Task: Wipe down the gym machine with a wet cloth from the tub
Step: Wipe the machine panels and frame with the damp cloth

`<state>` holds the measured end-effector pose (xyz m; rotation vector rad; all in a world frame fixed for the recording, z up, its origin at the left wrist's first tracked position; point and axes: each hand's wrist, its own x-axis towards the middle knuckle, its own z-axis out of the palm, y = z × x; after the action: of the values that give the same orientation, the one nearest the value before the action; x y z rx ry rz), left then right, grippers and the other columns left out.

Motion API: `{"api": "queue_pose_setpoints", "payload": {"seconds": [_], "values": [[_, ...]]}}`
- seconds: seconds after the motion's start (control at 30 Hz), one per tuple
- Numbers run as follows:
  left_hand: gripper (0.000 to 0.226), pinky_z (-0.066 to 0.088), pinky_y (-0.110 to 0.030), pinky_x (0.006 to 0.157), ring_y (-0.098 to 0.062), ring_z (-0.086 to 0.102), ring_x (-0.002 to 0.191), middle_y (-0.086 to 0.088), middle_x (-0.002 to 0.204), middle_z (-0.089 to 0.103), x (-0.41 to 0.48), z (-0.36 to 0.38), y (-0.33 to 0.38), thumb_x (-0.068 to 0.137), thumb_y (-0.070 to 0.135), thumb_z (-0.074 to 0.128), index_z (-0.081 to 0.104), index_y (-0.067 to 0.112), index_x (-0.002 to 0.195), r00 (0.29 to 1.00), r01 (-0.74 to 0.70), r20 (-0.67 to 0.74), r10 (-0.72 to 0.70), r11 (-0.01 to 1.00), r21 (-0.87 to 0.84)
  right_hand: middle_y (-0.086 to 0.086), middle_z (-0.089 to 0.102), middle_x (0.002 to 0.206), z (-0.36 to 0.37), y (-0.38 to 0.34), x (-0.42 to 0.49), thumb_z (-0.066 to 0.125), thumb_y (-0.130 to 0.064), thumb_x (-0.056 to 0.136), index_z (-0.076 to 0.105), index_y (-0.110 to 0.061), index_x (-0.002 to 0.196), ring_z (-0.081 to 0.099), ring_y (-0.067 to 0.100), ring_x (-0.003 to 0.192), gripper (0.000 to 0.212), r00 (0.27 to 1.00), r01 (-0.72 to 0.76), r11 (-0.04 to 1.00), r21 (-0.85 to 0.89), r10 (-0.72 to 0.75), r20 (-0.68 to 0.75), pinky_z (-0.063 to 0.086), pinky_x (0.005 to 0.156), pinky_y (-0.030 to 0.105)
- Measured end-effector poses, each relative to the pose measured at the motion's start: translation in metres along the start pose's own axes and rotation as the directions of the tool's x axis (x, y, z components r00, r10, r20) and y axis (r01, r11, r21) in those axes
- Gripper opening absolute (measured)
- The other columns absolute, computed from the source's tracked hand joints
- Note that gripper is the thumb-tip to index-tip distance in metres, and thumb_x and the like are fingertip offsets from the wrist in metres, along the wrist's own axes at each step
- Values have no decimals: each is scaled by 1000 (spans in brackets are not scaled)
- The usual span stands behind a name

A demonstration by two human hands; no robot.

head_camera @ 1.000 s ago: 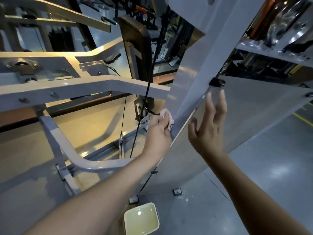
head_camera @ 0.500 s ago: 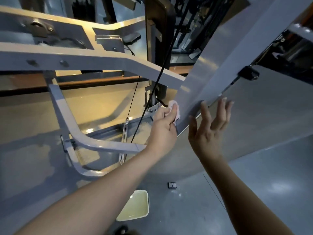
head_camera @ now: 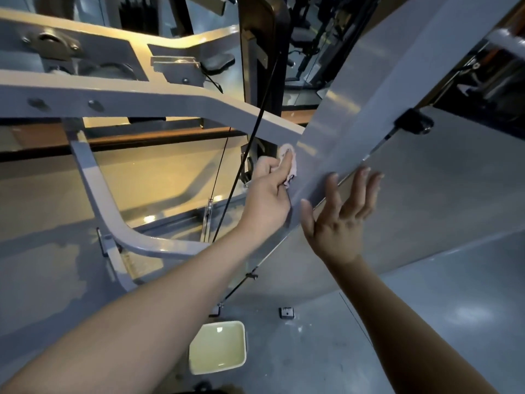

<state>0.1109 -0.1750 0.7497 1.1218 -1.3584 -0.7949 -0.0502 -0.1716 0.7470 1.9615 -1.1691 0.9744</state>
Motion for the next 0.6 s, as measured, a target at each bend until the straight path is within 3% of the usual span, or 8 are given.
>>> {"api": "queue_pose_setpoints", "payload": {"seconds": [0.07,0.17,0.23,0.3,0.33,0.4,0.5,0.6], "values": [[69,31,-5,100,-13,49,100,2,104,42,-2,3,-27,92,-18,45,42,14,153,998,54,11,-55,997,57,32,24,151,3,1,-1,55,-47,99,25,-14,151,23,60,140,68,1000,2,1000,-9,-2,-7,18,121,62],[59,37,-12,83,-21,53,98,-10,106,49,-28,6,-82,98,-8,49,48,16,151,946,289,85,-312,933,215,33,24,150,6,2,-2,52,-48,100,26,-14,150,23,60,139,66,1000,0,1000,-26,0,-2,18,121,62],[36,42,-24,80,-32,59,94,-10,99,54,-36,3,-102,104,4,51,65,15,134,909,373,125,-398,909,188,32,23,152,7,4,-4,52,-48,100,25,-15,151,23,60,140,67,1000,7,1000,-27,-7,5,16,121,61],[32,50,-34,86,-35,60,97,0,95,49,-30,-3,-93,105,5,48,70,14,128,887,427,140,-439,898,111,28,15,161,9,6,-5,53,-49,99,21,-18,157,19,57,145,73,1000,28,999,-39,-28,5,15,121,61],[36,50,-34,90,-32,60,100,2,95,47,-27,-5,-81,104,1,46,69,14,130,899,406,144,-413,910,82,24,9,166,11,7,-5,54,-48,99,17,-20,161,16,55,148,78,999,36,998,-42,-36,2,14,122,61],[47,43,-20,96,-19,55,101,-1,100,47,-28,-10,-52,99,-9,43,65,11,136,953,275,132,-274,961,7,19,1,169,13,6,-7,53,-47,99,12,-20,163,10,51,152,81,1000,30,999,-32,-30,-8,15,121,62],[62,28,-5,104,5,47,97,-13,104,47,-45,-9,-32,89,-22,40,55,5,144,992,90,90,-92,996,21,23,4,167,15,1,-7,51,-44,99,17,-18,160,5,50,153,75,1000,-11,1000,-17,11,-14,15,121,63],[49,32,-2,90,7,47,87,5,94,43,-60,-5,-58,91,-21,45,58,-6,137,980,181,62,-188,978,105,34,20,152,14,-1,-10,51,-43,100,16,-18,160,13,56,147,74,999,-42,999,-20,42,2,16,121,64]]}}
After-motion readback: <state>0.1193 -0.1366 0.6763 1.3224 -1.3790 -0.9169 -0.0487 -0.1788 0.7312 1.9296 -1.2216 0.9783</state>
